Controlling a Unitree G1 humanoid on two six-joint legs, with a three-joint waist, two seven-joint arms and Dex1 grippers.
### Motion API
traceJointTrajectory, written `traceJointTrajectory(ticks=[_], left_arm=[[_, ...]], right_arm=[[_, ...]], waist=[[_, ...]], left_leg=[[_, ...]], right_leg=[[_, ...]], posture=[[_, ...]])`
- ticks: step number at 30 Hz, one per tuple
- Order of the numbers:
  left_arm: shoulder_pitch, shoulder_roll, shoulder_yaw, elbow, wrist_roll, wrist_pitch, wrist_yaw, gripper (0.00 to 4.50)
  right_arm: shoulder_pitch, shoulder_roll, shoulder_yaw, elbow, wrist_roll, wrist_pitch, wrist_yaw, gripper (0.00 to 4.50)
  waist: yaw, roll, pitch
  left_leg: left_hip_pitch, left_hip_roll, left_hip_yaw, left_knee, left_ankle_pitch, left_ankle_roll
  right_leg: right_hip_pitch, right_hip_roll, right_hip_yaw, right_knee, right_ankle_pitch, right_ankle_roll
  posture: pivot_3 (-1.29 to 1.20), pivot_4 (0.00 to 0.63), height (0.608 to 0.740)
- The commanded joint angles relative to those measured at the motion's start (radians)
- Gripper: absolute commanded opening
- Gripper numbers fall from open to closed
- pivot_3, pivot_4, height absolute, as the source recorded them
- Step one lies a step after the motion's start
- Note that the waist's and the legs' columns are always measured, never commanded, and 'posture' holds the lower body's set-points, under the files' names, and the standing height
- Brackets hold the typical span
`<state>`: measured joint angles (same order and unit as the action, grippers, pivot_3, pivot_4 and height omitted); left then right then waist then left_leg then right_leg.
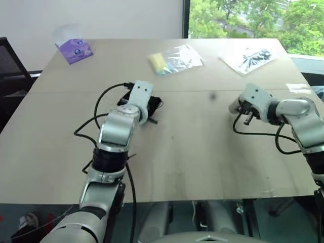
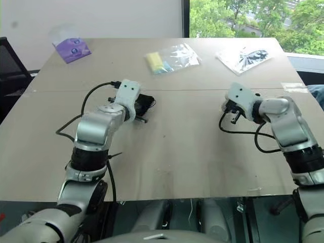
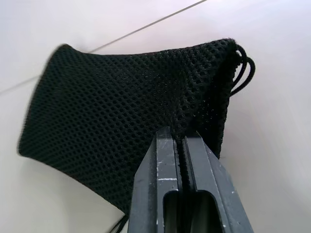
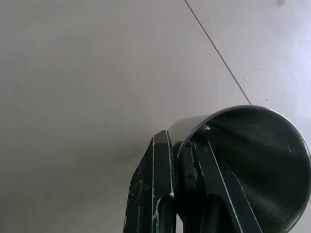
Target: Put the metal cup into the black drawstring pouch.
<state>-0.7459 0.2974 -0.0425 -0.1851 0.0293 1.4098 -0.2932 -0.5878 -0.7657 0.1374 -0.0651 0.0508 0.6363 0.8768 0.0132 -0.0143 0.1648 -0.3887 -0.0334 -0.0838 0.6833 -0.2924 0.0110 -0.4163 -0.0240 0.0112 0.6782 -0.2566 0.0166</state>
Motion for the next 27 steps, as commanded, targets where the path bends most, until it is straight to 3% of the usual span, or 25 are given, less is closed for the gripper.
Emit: traceJointTrajectory(ticks=[1, 5, 9, 13, 17, 23, 27], left_arm=[[-0.072, -0.072, 0.13, 0.002, -0.121, 0.146, -0.074, 0.0], [-0.127, -0.123, 0.241, 0.07, -0.231, 0.204, -0.112, 0.0], [-0.137, -0.153, 0.322, 0.161, -0.327, 0.205, -0.114, 0.0], [-0.144, -0.161, 0.397, 0.286, -0.437, 0.205, -0.092, 0.0], [-0.178, -0.153, 0.435, 0.398, -0.498, 0.205, -0.052, 0.0], [-0.237, -0.117, 0.439, 0.512, -0.568, 0.205, -0.037, 0.0], [-0.248, -0.087, 0.386, 0.539, -0.616, 0.205, -0.044, 0.0]], right_arm=[[0.092, 0.082, -0.195, -0.216, 0.207, 0.101, -0.013, 0.05], [0.205, 0.278, -0.372, -0.421, 0.458, 0.244, -0.122, 0.05], [0.261, 0.462, -0.443, -0.514, 0.612, 0.306, -0.278, 0.05], [0.316, 0.611, -0.421, -0.537, 0.713, 0.301, -0.376, 0.05], [0.362, 0.673, -0.344, -0.515, 0.719, 0.243, -0.401, 0.05], [0.429, 0.76, -0.219, -0.409, 0.653, 0.101, -0.403, 0.05], [0.401, 0.868, -0.24, -0.255, 0.714, 0.015, -0.394, 0.05]], waist=[[-0.002, 0.0, 0.0], [-0.01, 0.0, 0.0], [-0.021, 0.001, 0.0], [-0.024, 0.001, 0.0], [-0.027, 0.001, 0.0], [-0.028, 0.001, 0.0], [-0.032, 0.001, 0.0]], left_leg=[[0.0, 0.0, 0.0, 0.0, 0.0, 0.0], [0.001, 0.001, 0.0, 0.0, 0.0, 0.0], [0.004, 0.0, 0.001, 0.0, 0.0, 0.0], [0.005, 0.0, 0.001, -0.001, 0.0, 0.0], [0.005, 0.0, 0.002, -0.001, 0.0, 0.0], [0.006, 0.0, 0.001, -0.003, 0.001, -0.001], [0.006, -0.001, 0.002, -0.003, 0.001, -0.001]], right_leg=[[0.0, 0.0, 0.0, 0.0, 0.0, 0.0], [0.0, 0.001, 0.0, 0.001, 0.0, 0.0], [0.001, 0.0, 0.002, 0.002, 0.0, 0.0], [0.002, 0.001, 0.002, 0.002, 0.0, 0.0], [0.001, 0.001, 0.003, 0.003, 0.0, 0.0], [0.001, 0.001, 0.003, 0.002, 0.0, 0.0], [0.001, 0.001, 0.004, 0.003, 0.0, 0.0]], posture=[[0.0, 0.15, 0.74], [0.0, 0.15, 0.74], [0.0, 0.15, 0.74], [0.0, 0.15, 0.74], [0.0, 0.15, 0.74], [0.0, 0.15, 0.74], [0.0, 0.15, 0.74]])
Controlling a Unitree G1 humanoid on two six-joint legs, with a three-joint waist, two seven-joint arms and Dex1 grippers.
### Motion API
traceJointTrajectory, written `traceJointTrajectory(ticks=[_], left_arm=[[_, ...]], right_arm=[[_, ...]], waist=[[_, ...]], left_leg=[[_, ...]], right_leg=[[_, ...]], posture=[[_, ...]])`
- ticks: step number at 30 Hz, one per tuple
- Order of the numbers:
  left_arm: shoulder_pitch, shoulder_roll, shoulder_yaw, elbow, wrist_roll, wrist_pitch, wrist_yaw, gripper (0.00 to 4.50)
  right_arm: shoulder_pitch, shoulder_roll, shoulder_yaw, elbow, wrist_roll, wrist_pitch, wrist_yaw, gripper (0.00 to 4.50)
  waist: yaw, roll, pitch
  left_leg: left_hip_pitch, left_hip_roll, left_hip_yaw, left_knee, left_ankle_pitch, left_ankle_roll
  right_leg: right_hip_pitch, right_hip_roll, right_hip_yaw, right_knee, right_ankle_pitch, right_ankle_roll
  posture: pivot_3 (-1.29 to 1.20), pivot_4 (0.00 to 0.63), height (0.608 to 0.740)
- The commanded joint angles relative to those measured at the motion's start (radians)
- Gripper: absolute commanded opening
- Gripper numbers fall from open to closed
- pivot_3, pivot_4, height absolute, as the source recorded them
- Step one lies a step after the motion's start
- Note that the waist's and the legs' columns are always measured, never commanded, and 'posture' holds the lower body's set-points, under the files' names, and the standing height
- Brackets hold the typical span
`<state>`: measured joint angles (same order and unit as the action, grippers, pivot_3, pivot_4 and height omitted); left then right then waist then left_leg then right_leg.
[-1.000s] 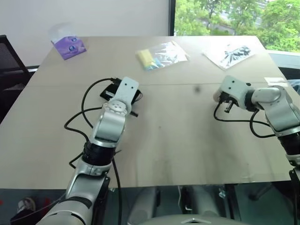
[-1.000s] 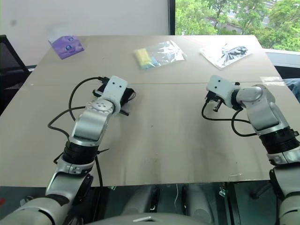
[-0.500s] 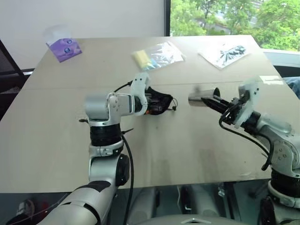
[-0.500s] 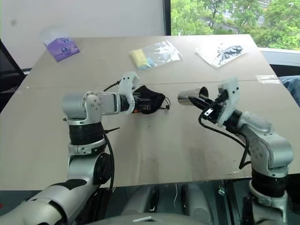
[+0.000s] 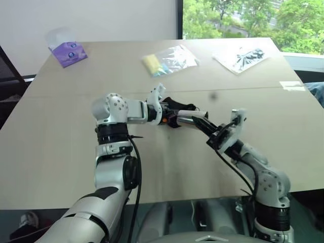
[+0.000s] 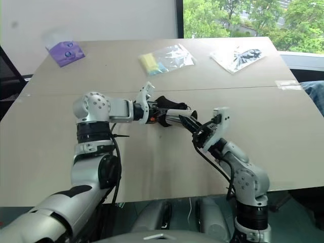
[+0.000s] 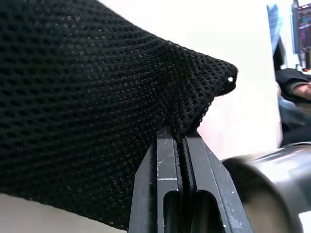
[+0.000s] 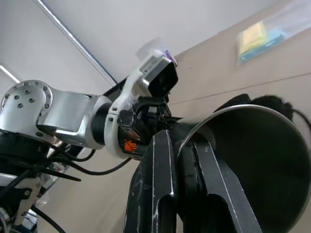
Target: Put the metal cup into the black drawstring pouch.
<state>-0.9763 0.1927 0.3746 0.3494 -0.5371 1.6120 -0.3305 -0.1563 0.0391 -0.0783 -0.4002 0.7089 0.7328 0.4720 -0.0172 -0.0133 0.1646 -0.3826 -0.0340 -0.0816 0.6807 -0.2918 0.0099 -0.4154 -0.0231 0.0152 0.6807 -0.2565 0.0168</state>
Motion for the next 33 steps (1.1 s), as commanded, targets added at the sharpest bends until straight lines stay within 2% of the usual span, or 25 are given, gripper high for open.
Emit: traceJointTrajectory(ticks=[1, 4, 10, 13, 19, 22, 27, 30, 33], left_arm=[[-0.012, 0.017, -0.038, 0.001, -0.058, 0.002, 0.0, 0.0], [0.002, 0.013, -0.051, -0.027, -0.096, 0.002, 0.025, 0.0], [0.058, 0.01, -0.063, -0.123, -0.147, 0.002, 0.087, 0.0], [0.081, 0.011, -0.073, -0.187, -0.159, 0.002, 0.118, 0.0], [0.107, 0.014, -0.113, -0.321, -0.206, 0.002, 0.153, 0.0], [0.085, 0.01, -0.127, -0.37, -0.22, 0.002, 0.167, 0.0], [0.08, 0.014, -0.184, -0.453, -0.258, 0.002, 0.184, 0.0], [0.101, 0.011, -0.209, -0.499, -0.29, 0.002, 0.192, 0.0], [0.105, -0.001, -0.203, -0.516, -0.292, 0.002, 0.201, 0.0]], right_arm=[[-0.042, 0.086, -0.033, 0.121, 0.065, -0.102, 0.015, 0.05], [-0.066, 0.09, -0.011, 0.222, 0.044, -0.151, 0.027, 0.05], [-0.049, 0.0, 0.122, 0.329, -0.113, -0.214, 0.076, 0.05], [-0.052, -0.076, 0.244, 0.377, -0.291, -0.307, 0.084, 0.05], [-0.11, -0.161, 0.412, 0.474, -0.583, -0.521, 0.063, 0.05], [-0.147, -0.182, 0.451, 0.532, -0.666, -0.584, 0.062, 0.05], [-0.23, -0.184, 0.457, 0.61, -0.716, -0.654, 0.079, 0.05], [-0.3, -0.125, 0.423, 0.677, -0.676, -0.666, 0.084, 0.05], [-0.35, -0.034, 0.342, 0.734, -0.57, -0.621, 0.091, 0.05]], waist=[[-0.002, 0.0, 0.0], [0.0, 0.0, 0.0], [-0.002, 0.0, 0.0], [-0.002, 0.0, 0.0], [-0.003, 0.0, -0.001], [-0.002, -0.001, -0.002], [-0.022, -0.001, -0.002], [-0.024, -0.001, -0.002], [-0.024, -0.001, -0.001]], left_leg=[[0.0, 0.0, 0.0, -0.001, 0.0, 0.0], [0.0, 0.0, 0.0, -0.001, 0.0, 0.0], [0.0, 0.0, 0.001, -0.003, 0.0, 0.0], [0.0, 0.0, 0.001, -0.003, 0.0, 0.0], [0.003, 0.0, 0.001, -0.003, 0.001, -0.002], [0.004, 0.0, 0.001, -0.003, 0.002, -0.003], [0.004, 0.001, 0.001, -0.003, 0.002, -0.003], [0.004, 0.002, 0.001, -0.003, 0.002, -0.003], [0.004, 0.002, 0.001, -0.003, 0.002, -0.004]], right_leg=[[0.0, 0.0, 0.0, 0.0, 0.0, 0.0], [0.0, 0.0, 0.0, 0.0, 0.0, 0.0], [-0.002, 0.0, 0.001, 0.0, 0.0, 0.0], [-0.001, 0.0, 0.001, -0.001, 0.0, 0.0], [0.0, 0.0, 0.002, 0.001, 0.0, 0.0], [0.002, 0.0, 0.001, 0.0, 0.0, 0.0], [0.002, 0.002, 0.002, 0.001, 0.0, -0.001], [0.002, 0.002, 0.002, 0.001, 0.001, -0.001], [0.001, 0.003, 0.002, 0.001, 0.001, -0.002]], posture=[[0.0, 0.15, 0.74], [0.0, 0.15, 0.74], [0.0, 0.15, 0.74], [0.0, 0.15, 0.74], [0.0, 0.15, 0.74], [0.0, 0.15, 0.74], [0.0, 0.15, 0.74], [0.0, 0.15, 0.74], [0.0, 0.15, 0.74]])
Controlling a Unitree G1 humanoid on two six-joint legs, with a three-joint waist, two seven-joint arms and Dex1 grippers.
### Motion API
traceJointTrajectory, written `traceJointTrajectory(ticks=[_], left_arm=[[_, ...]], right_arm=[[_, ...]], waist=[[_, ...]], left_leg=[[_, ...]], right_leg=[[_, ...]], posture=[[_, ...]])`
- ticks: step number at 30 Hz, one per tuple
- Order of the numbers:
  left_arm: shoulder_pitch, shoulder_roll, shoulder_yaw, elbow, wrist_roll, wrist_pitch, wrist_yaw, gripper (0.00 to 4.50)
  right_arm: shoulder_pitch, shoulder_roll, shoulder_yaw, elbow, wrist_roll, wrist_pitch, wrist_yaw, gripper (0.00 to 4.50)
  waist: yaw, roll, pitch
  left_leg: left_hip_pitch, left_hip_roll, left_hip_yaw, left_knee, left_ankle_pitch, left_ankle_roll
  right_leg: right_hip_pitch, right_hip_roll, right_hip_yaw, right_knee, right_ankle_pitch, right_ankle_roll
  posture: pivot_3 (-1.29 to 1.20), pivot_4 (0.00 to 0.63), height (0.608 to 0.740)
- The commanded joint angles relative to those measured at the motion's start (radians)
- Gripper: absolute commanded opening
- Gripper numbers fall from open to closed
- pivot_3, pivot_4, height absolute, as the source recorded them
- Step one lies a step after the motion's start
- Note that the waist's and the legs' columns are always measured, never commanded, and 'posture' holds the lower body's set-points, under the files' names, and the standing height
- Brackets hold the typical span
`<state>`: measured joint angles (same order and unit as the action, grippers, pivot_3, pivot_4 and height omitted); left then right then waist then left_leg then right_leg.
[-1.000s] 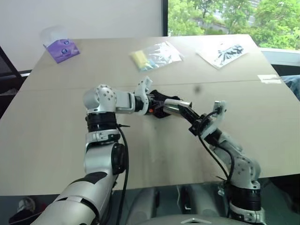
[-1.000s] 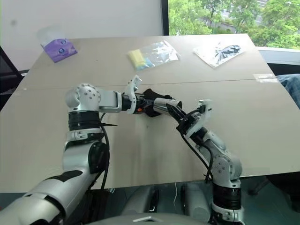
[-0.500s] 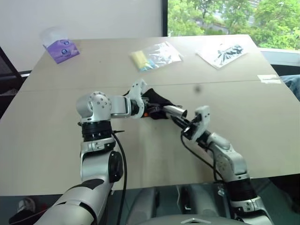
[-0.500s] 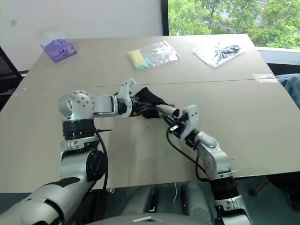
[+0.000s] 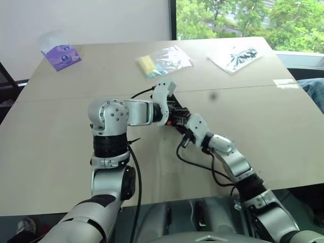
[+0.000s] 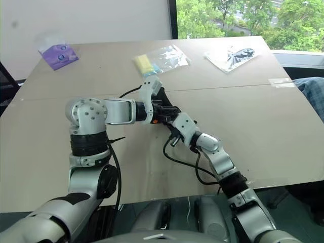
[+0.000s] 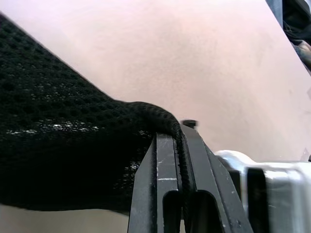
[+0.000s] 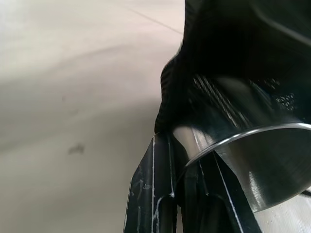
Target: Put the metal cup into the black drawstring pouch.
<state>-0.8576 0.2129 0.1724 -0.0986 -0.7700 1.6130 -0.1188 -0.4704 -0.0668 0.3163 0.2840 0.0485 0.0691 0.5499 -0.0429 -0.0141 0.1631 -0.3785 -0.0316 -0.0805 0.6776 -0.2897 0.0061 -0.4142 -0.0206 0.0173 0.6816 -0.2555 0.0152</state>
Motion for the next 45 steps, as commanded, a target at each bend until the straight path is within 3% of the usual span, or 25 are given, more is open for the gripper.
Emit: traceJointTrajectory(ticks=[1, 4, 7, 9, 12, 13, 17, 20, 23, 29, 35, 38, 41, 42, 45], left_arm=[[-0.016, -0.022, 0.001, -0.072, -0.065, 0.001, -0.01, 0.0], [-0.023, -0.018, -0.004, -0.09, -0.072, 0.001, -0.011, 0.0], [-0.022, -0.028, 0.004, -0.108, -0.058, 0.001, -0.008, 0.0], [-0.024, -0.048, 0.022, -0.111, -0.041, -0.003, -0.009, 0.0], [-0.044, -0.084, 0.068, -0.076, -0.052, 0.0, -0.007, 0.0], [-0.053, -0.093, 0.081, -0.062, -0.061, 0.001, -0.003, 0.0], [-0.079, -0.125, 0.123, -0.034, -0.099, 0.001, 0.007, 0.0], [-0.088, -0.147, 0.144, -0.024, -0.12, 0.001, 0.023, 0.0], [-0.09, -0.168, 0.156, -0.026, -0.135, 0.001, 0.028, 0.0], [-0.084, -0.156, 0.194, -0.013, -0.208, 0.001, 0.047, 0.0], [-0.046, -0.127, 0.287, 0.032, -0.162, 0.001, 0.133, 0.0], [-0.022, -0.111, 0.333, 0.038, -0.158, 0.001, 0.151, 0.0], [-0.002, -0.095, 0.34, 0.026, -0.154, 0.001, 0.155, 0.0], [0.002, -0.092, 0.342, 0.024, -0.151, 0.001, 0.155, 0.0], [0.009, -0.08, 0.35, 0.029, -0.113, 0.0, 0.151, 0.0]], right_arm=[[-0.055, 0.114, -0.107, 0.076, 0.153, 0.077, 0.006, 0.05], [-0.104, 0.177, -0.182, 0.154, 0.219, 0.104, 0.007, 0.05], [-0.134, 0.201, -0.162, 0.157, 0.189, 0.07, 0.014, 0.05], [-0.151, 0.187, -0.086, 0.156, 0.089, -0.027, 0.012, 0.05], [-0.211, 0.101, 0.095, 0.235, -0.21, -0.303, -0.067, 0.05], [-0.227, 0.111, 0.086, 0.268, -0.214, -0.333, -0.082, 0.05], [-0.285, 0.267, -0.176, 0.31, 0.122, -0.166, -0.058, 0.05], [-0.298, 0.2, -0.032, 0.349, -0.07, -0.33, -0.027, 0.05], [-0.287, 0.184, 0.045, 0.379, -0.141, -0.413, 0.038, 0.05], [-0.296, 0.197, -0.052, 0.387, -0.064, -0.355, 0.041, 0.05], [-0.256, 0.198, -0.147, 0.235, 0.075, -0.192, 0.057, 0.05], [-0.208, 0.17, -0.144, 0.134, 0.072, -0.132, 0.041, 0.83], [-0.17, 0.131, -0.12, 0.034, 0.065, -0.028, 0.057, 2.3], [-0.163, 0.115, -0.107, 0.009, 0.055, -0.003, 0.063, 2.58], [-0.15, 0.043, -0.082, -0.065, 0.064, 0.083, 0.131, 2.58]], waist=[[0.002, 0.0, 0.0], [0.004, 0.0, 0.0], [0.008, 0.0, 0.0], [0.008, 0.0, 0.0], [0.006, 0.001, 0.001], [0.004, 0.0, 0.001], [-0.002, 0.0, 0.001], [0.002, 0.0, 0.001], [0.003, 0.0, 0.001], [-0.002, 0.0, 0.001], [0.003, 0.0, 0.001], [0.005, 0.0, 0.001], [0.004, 0.0, 0.001], [0.003, 0.0, 0.001], [0.003, 0.0, 0.001]], left_leg=[[-0.001, 0.0, -0.001, 0.0, 0.0, 0.0], [-0.001, 0.0, -0.001, -0.001, 0.0, 0.0], [-0.002, -0.001, -0.002, -0.001, 0.0, 0.0], [-0.003, -0.001, -0.002, -0.002, 0.0, 0.0], [-0.003, -0.001, -0.001, -0.002, 0.0, 0.0], [-0.003, -0.002, -0.001, -0.002, 0.0, 0.0], [-0.003, 0.002, 0.0, -0.004, 0.001, -0.002], [-0.003, 0.001, 0.0, -0.006, 0.002, -0.003], [-0.003, 0.0, 0.0, -0.006, 0.002, -0.003], [-0.003, 0.001, 0.001, -0.006, 0.002, -0.003], [-0.003, 0.001, 0.0, -0.006, 0.002, -0.003], [-0.004, 0.001, 0.0, -0.006, 0.002, -0.003], [-0.004, 0.001, 0.0, -0.006, 0.002, -0.003], [-0.004, 0.001, 0.0, -0.006, 0.002, -0.003], [-0.003, 0.001, 0.0, -0.006, 0.002, -0.003]], right_leg=[[0.0, 0.0, 0.0, 0.0, 0.0, 0.0], [0.0, 0.0, -0.001, -0.001, 0.0, 0.0], [-0.001, -0.001, -0.001, -0.003, 0.0, 0.0], [-0.001, -0.001, -0.002, -0.003, 0.0, 0.0], [-0.002, -0.001, -0.001, -0.002, 0.0, 0.0], [-0.002, -0.001, -0.001, -0.002, 0.0, 0.0], [-0.005, 0.002, 0.0, -0.002, 0.001, -0.002], [-0.005, 0.001, -0.001, -0.003, 0.001, -0.002], [-0.005, 0.0, 0.0, -0.003, 0.001, -0.002], [-0.005, 0.001, 0.001, -0.002, 0.001, -0.002], [-0.005, 0.001, 0.0, -0.003, 0.001, -0.002], [-0.005, 0.0, 0.0, -0.003, 0.001, -0.002], [-0.006, 0.0, 0.0, -0.003, 0.001, -0.002], [-0.006, 0.0, 0.0, -0.003, 0.001, -0.002], [-0.006, 0.001, 0.0, -0.002, 0.001, -0.002]], posture=[[0.0, 0.15, 0.74], [0.0, 0.15, 0.74], [0.0, 0.15, 0.74], [0.0, 0.15, 0.74], [0.0, 0.15, 0.74], [0.0, 0.15, 0.74], [0.0, 0.15, 0.74], [0.0, 0.15, 0.74], [0.0, 0.15, 0.74], [0.0, 0.15, 0.74], [0.0, 0.15, 0.74], [0.0, 0.15, 0.74], [0.0, 0.15, 0.74], [0.0, 0.15, 0.74], [0.0, 0.15, 0.74]])
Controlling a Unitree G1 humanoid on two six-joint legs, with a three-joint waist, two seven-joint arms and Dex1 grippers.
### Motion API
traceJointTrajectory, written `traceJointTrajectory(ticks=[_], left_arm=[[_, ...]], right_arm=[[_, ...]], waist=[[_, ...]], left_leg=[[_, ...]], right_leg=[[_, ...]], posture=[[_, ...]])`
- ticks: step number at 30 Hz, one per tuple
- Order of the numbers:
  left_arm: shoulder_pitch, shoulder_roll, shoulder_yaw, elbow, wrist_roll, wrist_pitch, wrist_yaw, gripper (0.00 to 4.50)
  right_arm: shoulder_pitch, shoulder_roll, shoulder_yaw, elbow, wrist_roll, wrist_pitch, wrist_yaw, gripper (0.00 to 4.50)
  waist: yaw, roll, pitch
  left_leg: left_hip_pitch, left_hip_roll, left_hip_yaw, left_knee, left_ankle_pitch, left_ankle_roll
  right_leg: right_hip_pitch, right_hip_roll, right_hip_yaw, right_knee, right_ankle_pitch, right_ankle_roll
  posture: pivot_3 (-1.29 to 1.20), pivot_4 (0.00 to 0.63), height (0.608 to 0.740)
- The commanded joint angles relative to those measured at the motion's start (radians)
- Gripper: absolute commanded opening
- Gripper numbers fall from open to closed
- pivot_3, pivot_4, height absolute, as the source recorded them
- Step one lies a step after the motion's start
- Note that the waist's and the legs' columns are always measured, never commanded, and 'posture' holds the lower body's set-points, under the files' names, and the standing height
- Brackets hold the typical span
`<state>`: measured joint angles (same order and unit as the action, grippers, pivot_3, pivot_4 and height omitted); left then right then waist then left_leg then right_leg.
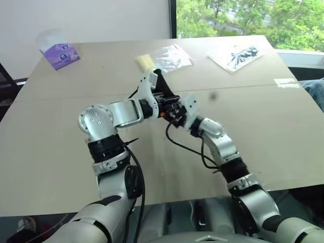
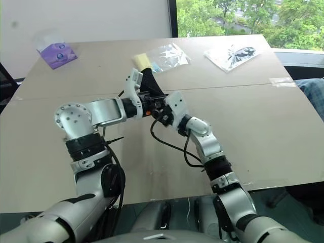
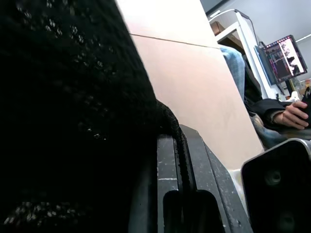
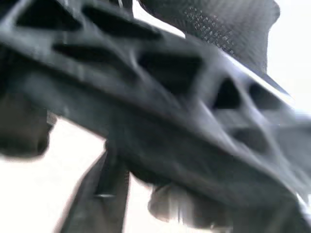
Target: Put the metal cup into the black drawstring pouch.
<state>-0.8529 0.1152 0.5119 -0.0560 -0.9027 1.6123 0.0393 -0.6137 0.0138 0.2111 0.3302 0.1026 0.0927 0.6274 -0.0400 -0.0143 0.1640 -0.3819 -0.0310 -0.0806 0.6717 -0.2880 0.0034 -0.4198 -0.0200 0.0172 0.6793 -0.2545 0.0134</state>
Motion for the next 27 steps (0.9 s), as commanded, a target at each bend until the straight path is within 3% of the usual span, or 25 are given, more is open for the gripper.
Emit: traceJointTrajectory(ticks=[1, 4, 5, 14, 21, 27], left_arm=[[0.007, 0.022, 0.01, -0.012, 0.028, 0.0, -0.013, 0.0], [0.018, 0.047, -0.003, -0.001, 0.056, -0.02, -0.029, 0.0], [0.02, 0.053, -0.005, 0.006, 0.065, -0.027, -0.035, 0.0], [-0.002, 0.145, -0.017, 0.091, 0.149, -0.124, -0.094, 0.0], [-0.046, 0.205, -0.012, 0.135, 0.178, -0.163, -0.126, 0.0], [-0.139, 0.257, 0.009, 0.205, 0.183, -0.156, -0.145, 0.0]], right_arm=[[-0.005, -0.055, 0.028, -0.13, 0.01, 0.08, 0.063, 3.1], [-0.002, -0.108, 0.053, -0.201, -0.004, 0.139, 0.084, 4.28], [-0.002, -0.122, 0.059, -0.224, -0.006, 0.16, 0.089, 4.41], [-0.002, -0.28, -0.01, -0.533, 0.093, 0.399, 0.134, 4.41], [0.035, -0.347, -0.128, -0.673, 0.29, 0.571, 0.161, 4.41], [0.09, -0.345, -0.09, -0.539, 0.136, 0.5, -0.012, 4.41]], waist=[[0.0, 0.0, 0.0], [0.0, 0.0, 0.0], [0.0, 0.0, 0.0], [0.005, 0.0, 0.0], [0.008, 0.0, 0.0], [0.007, 0.0, 0.0]], left_leg=[[0.0, 0.0, 0.0, 0.0, 0.0, 0.0], [0.0, 0.0, 0.0, 0.0, 0.0, 0.0], [0.0, 0.0, 0.0, 0.0, 0.0, 0.0], [-0.001, 0.0, 0.0, 0.0, 0.0, 0.0], [-0.001, 0.0, -0.001, -0.001, 0.0, 0.0], [-0.001, 0.0, 0.0, 0.0, 0.0, 0.0]], right_leg=[[0.0, 0.0, 0.0, 0.0, 0.0, 0.0], [0.0, 0.0, 0.0, 0.0, 0.0, 0.0], [0.0, 0.0, 0.0, 0.0, 0.0, 0.0], [0.0, 0.0, -0.001, -0.001, 0.0, 0.0], [0.0, 0.0, -0.001, -0.001, 0.0, 0.0], [0.0, -0.001, 0.0, -0.001, 0.0, 0.0]], posture=[[0.0, 0.15, 0.74], [0.0, 0.15, 0.74], [0.0, 0.15, 0.74], [0.0, 0.15, 0.74], [0.0, 0.15, 0.74], [0.0, 0.15, 0.74]])
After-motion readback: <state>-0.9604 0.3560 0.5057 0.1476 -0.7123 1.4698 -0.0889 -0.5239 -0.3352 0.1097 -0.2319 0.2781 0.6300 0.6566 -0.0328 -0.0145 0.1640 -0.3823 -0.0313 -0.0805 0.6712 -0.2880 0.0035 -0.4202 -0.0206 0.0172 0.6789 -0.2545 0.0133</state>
